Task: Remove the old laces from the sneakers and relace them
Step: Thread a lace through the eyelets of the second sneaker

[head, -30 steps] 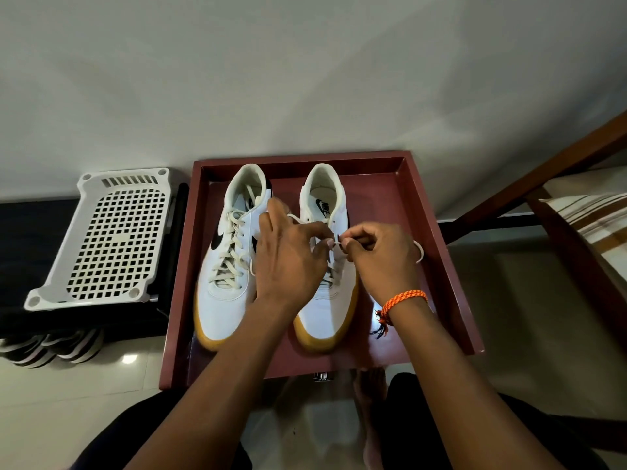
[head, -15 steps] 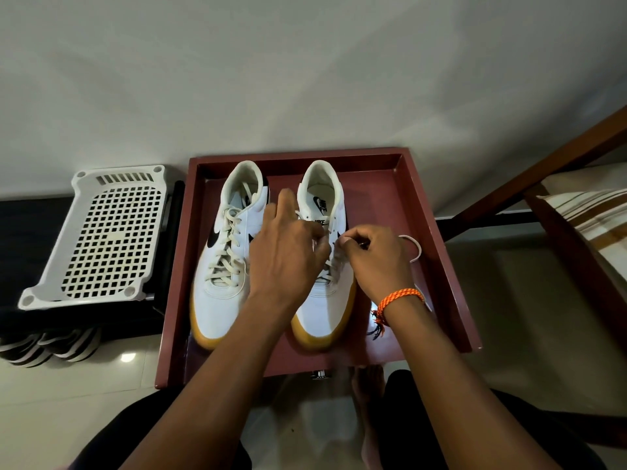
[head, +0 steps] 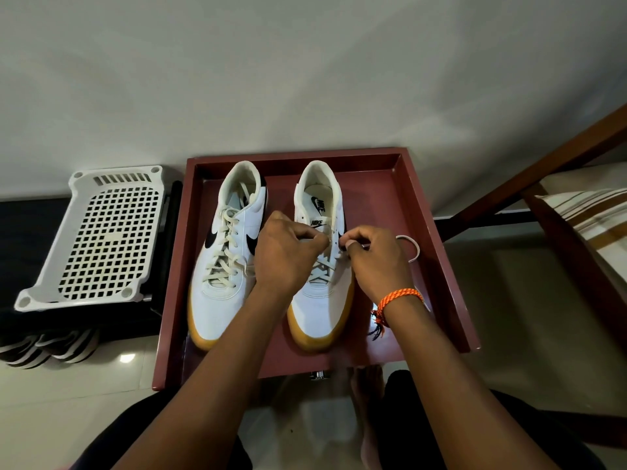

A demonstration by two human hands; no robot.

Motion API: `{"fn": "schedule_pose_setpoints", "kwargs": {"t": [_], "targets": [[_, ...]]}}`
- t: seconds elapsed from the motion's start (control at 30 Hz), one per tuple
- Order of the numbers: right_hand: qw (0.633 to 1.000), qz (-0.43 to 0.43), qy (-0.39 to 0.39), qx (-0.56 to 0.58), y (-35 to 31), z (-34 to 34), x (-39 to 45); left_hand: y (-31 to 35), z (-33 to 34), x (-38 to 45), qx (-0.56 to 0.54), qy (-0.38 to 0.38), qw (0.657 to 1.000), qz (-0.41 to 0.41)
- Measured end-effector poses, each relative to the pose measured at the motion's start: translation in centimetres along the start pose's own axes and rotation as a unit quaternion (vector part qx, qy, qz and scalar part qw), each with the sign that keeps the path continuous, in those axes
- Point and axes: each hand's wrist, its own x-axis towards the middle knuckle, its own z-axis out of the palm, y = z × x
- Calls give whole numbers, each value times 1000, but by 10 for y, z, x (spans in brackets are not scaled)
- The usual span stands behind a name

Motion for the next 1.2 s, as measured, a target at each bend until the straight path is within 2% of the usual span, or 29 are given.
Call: {"fn": "schedule_pose_setpoints", "kwargs": {"t": [0.33, 0.57, 0.7, 1.03, 1.2], "targets": [[1000, -15, -14, 8, 2, -2, 1, -12, 12, 0, -67, -18, 997, -16], [999, -41, -1, -22, 3, 0, 0, -14, 15, -3, 56, -8, 997, 49], [998, -53, 28, -32, -1, 2, -4, -12, 7, 0, 118, -57, 987, 89], [998, -1, 39, 52, -2, 2, 1, -13, 5, -1, 157, -49, 982, 92], [985, -18, -38, 166, -8, -9, 3, -13, 4, 1, 127, -51, 987, 88]]}}
